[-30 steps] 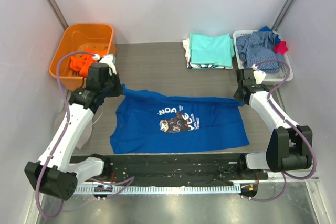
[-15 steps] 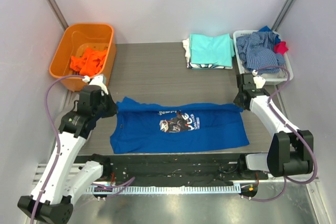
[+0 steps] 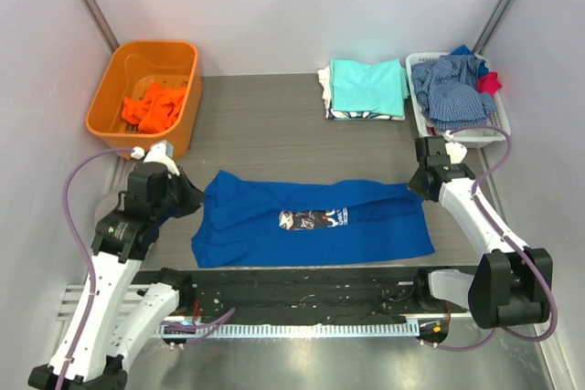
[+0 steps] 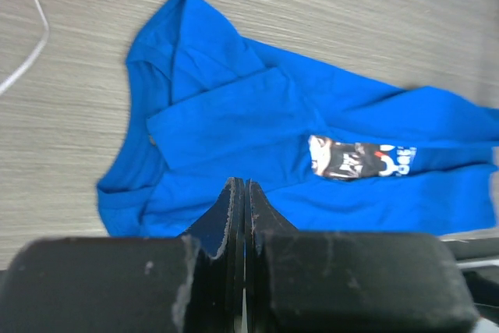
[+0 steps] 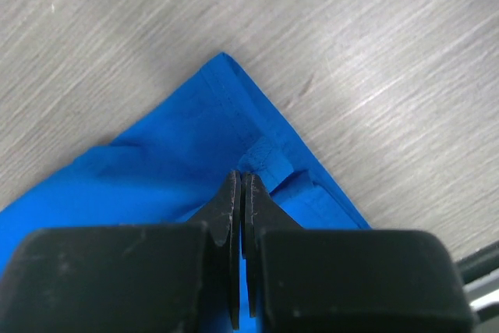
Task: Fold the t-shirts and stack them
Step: Fold the tshirt
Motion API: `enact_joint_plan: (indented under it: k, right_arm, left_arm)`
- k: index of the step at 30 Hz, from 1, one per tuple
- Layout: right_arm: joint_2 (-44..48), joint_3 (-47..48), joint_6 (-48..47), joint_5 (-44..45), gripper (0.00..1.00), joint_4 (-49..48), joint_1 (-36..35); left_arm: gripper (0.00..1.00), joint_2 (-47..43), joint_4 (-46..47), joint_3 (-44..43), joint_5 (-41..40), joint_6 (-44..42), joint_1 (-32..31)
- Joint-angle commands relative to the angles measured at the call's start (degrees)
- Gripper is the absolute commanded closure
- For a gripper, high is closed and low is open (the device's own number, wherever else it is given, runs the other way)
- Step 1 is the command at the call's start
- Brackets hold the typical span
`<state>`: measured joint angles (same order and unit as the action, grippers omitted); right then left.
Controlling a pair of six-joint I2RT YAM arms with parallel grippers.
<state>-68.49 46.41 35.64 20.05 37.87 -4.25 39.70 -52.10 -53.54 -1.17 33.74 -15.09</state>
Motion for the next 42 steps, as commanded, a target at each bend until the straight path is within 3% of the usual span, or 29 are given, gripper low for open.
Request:
enact_joint_plan:
  k: [1,19,26,33,34,36,42]
  right_arm:
    - [3.09,-1.15,1.80,-0.28,0.99,1.68,0.47]
    - [8.36,-4.58,6.98,0.77,0.99,6.25,0.38]
    - [13.37,-5.98,11.73,1.92,0.92,7.04,0.38]
    - [13.82,-5.20,12.18,3.15,0.69,7.22,0.38]
    - [13.65,-4.93,12.09,3.67,0.52,7.13,0.38]
    - [13.47,-4.14,11.83,4.12,0.43,7.05,0.38]
    - [12.07,-2.73,7.26,-0.36,0.41,1.96,0.30]
  left_arm:
    - [1.00,-2.61,-0.81,1.86,2.66,3.62,0.15]
    - [1.00,-1.91,-0.29,1.77,2.84,4.23,0.24]
    - [1.00,-2.08,-0.55,1.42,2.75,4.32,0.24]
    - [1.00,-2.17,-0.81,1.16,2.58,4.50,0.15]
    - [1.00,-2.52,-1.08,1.16,2.40,4.50,0.24]
    - [1.00,-2.70,-1.17,1.24,2.14,4.58,0.24]
    - [1.00,-2.18,-0.55,0.98,2.05,4.76,0.15]
